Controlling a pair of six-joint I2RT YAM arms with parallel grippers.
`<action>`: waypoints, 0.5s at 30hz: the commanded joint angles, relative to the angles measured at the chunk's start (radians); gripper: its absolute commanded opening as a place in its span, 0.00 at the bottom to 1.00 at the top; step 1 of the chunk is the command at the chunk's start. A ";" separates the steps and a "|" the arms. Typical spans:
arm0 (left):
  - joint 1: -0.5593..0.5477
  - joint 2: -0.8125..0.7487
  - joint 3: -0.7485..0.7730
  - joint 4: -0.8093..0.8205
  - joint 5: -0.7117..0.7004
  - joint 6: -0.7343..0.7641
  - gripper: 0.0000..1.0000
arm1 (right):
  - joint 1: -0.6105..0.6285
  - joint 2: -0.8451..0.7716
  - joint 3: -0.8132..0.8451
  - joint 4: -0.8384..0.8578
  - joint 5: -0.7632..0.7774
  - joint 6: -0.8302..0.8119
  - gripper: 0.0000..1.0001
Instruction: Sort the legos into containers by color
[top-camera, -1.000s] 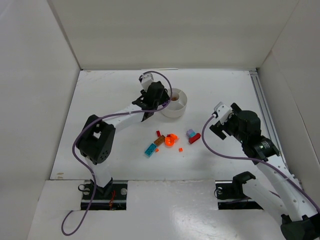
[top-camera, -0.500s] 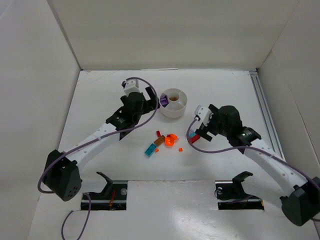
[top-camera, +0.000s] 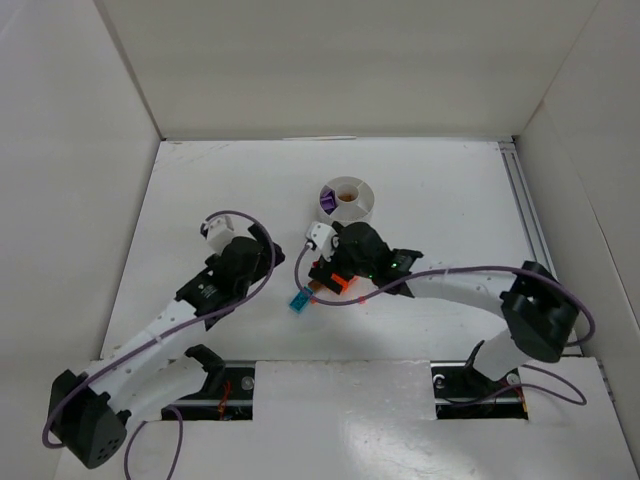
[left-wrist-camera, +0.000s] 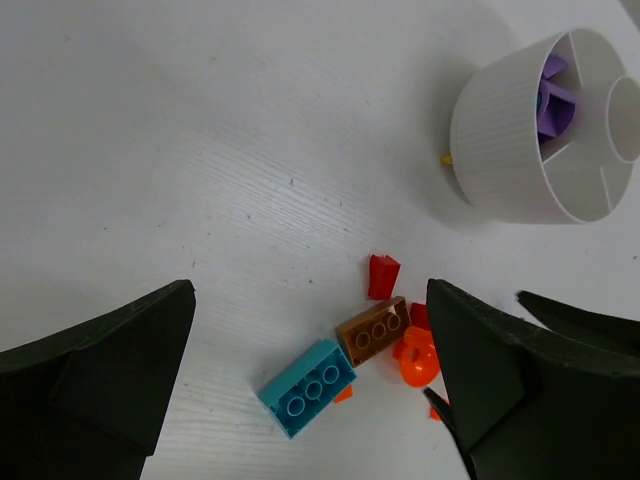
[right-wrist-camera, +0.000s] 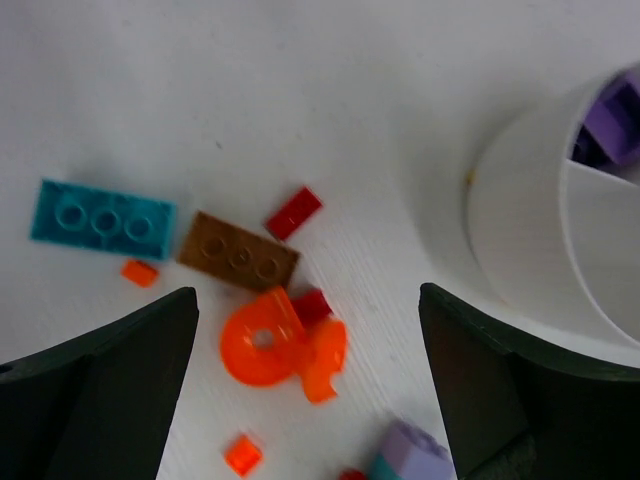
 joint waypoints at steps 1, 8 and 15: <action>0.001 -0.132 -0.027 -0.121 -0.099 -0.135 1.00 | 0.031 0.109 0.089 0.205 0.049 0.183 0.94; 0.001 -0.289 -0.058 -0.183 -0.114 -0.158 1.00 | 0.055 0.285 0.167 0.248 0.152 0.352 0.86; 0.001 -0.287 -0.067 -0.204 -0.114 -0.139 1.00 | 0.055 0.353 0.187 0.248 0.190 0.420 0.78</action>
